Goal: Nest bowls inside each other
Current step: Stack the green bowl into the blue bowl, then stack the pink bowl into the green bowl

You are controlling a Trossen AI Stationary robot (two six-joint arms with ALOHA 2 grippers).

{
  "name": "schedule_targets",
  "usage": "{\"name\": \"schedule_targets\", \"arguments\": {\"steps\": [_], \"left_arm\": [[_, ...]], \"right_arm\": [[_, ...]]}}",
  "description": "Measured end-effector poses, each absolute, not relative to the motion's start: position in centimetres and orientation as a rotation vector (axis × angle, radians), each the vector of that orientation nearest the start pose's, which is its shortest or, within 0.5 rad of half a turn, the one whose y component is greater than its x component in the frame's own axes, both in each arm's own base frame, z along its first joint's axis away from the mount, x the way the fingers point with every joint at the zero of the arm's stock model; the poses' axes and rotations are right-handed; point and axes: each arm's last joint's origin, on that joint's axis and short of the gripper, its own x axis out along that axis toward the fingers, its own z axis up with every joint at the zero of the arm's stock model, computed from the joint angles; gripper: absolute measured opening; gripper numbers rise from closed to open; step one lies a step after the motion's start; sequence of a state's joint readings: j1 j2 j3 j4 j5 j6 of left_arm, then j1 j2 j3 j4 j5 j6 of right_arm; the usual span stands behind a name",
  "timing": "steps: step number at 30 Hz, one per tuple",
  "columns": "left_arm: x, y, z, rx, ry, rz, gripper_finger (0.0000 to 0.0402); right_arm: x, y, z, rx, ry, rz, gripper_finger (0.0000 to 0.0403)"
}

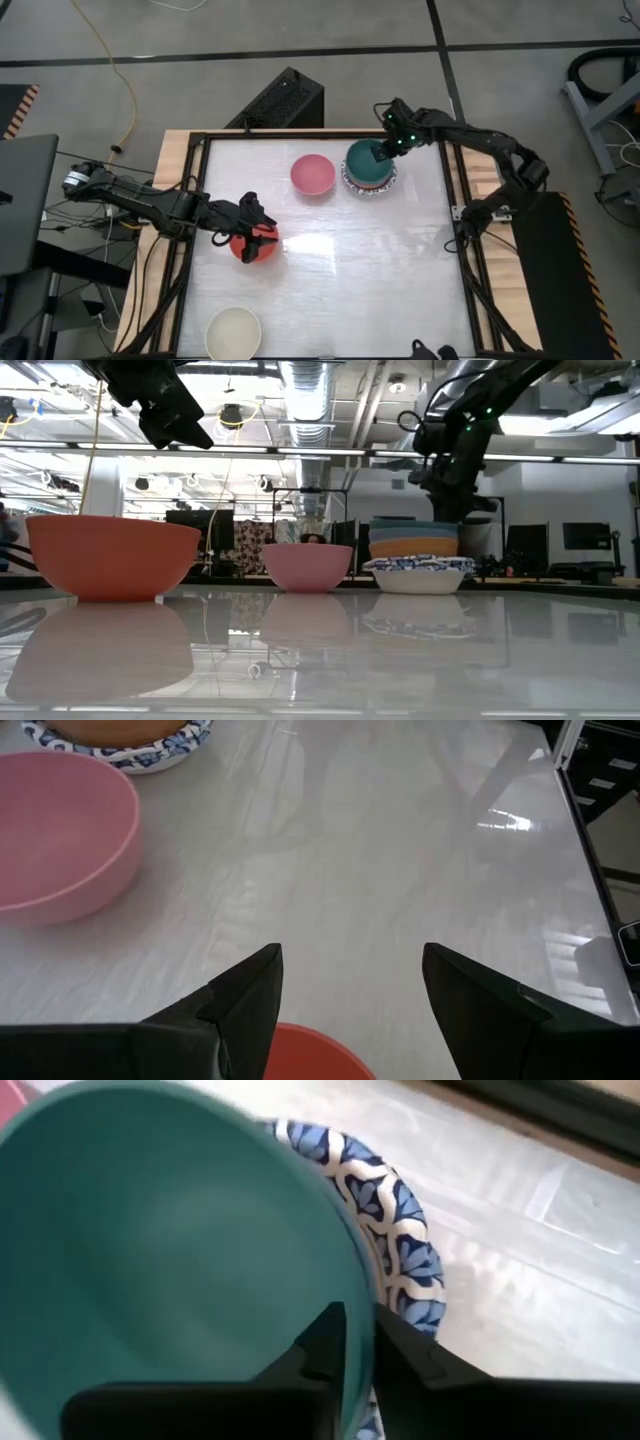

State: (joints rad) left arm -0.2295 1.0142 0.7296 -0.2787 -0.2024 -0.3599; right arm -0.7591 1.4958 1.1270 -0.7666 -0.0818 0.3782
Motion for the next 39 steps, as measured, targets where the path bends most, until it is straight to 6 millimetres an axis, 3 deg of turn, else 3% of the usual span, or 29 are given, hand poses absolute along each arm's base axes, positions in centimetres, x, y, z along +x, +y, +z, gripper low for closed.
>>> {"name": "schedule_targets", "arguments": {"steps": [4,8,22,27,31,36,39], "left_arm": [[20.9,-4.3,26.5,-0.231,0.55,0.068,0.0231],[20.9,-4.3,26.5,-0.231,0.552,0.066,0.0231],[20.6,-4.2,27.0,-0.228,0.513,0.091,0.0231],[19.7,-3.9,28.0,-0.225,0.462,0.073,0.0231],[18.9,-3.8,29.2,-0.205,0.385,0.05,0.0231],[17.7,-3.5,30.6,-0.187,0.29,0.023,0.0231],[17.0,-3.3,31.1,-0.186,0.261,0.018,0.0231]], "right_arm": [[21.4,-20.0,24.1,0.776,0.986,-0.785,0.0087],[21.0,-19.8,24.9,0.762,0.964,-0.782,0.0101],[20.4,-17.2,31.7,0.546,0.723,-0.669,0.0159],[23.5,-13.1,33.4,0.373,0.61,-0.342,0.0155],[27.7,-9.1,33.7,0.132,0.507,-0.145,0.015],[33.2,-4.5,31.3,-0.232,0.46,-0.091,0.0148],[35.5,-3.5,28.5,-0.321,0.513,-0.134,0.0148]]}}
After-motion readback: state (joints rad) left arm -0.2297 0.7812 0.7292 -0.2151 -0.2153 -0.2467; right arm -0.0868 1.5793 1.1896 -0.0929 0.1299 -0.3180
